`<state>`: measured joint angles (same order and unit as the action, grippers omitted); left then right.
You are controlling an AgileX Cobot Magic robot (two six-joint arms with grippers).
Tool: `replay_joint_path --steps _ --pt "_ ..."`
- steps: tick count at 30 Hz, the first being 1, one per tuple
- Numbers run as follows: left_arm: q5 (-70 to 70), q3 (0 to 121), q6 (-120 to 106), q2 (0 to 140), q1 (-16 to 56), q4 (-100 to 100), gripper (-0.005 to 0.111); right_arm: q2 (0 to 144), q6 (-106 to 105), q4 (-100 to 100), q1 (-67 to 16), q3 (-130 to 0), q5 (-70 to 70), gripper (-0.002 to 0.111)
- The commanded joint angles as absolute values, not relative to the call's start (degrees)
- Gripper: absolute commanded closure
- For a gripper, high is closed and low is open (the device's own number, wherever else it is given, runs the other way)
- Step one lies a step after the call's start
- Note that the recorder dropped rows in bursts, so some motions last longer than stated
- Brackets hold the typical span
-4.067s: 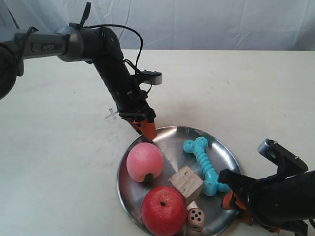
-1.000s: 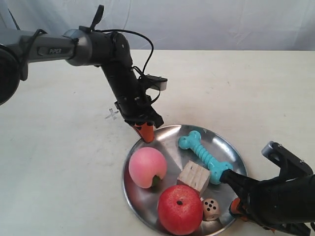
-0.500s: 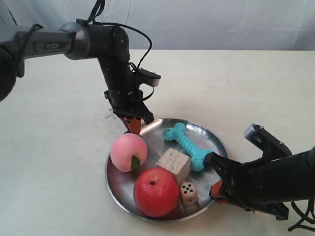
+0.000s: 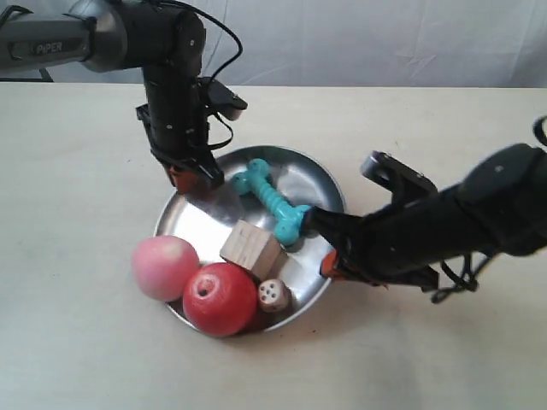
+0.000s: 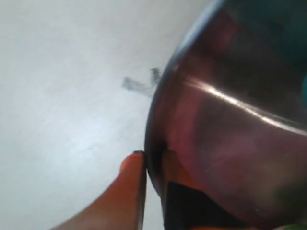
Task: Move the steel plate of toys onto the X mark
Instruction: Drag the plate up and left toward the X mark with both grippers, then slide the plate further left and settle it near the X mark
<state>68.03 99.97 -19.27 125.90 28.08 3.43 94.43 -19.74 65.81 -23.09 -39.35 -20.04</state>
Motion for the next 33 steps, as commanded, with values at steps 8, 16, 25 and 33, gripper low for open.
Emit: replay_joint_path --steps 8,16,25,33 --pt "70.0 101.3 -18.0 125.0 17.8 -4.4 0.107 122.0 -22.1 60.0 -23.4 -75.5 -31.5 0.109" --pt "70.0 101.8 -19.6 129.2 15.5 -5.5 0.107 126.2 -11.7 43.5 -23.4 -81.8 -28.6 0.109" --pt "65.3 102.7 -19.6 131.0 15.5 -5.9 0.107 126.4 -11.7 40.2 -23.4 -82.1 -25.5 0.109" --pt "63.7 102.7 -19.6 131.0 15.5 -9.8 0.099 126.4 -11.7 39.3 -23.4 -82.1 -25.8 0.104"
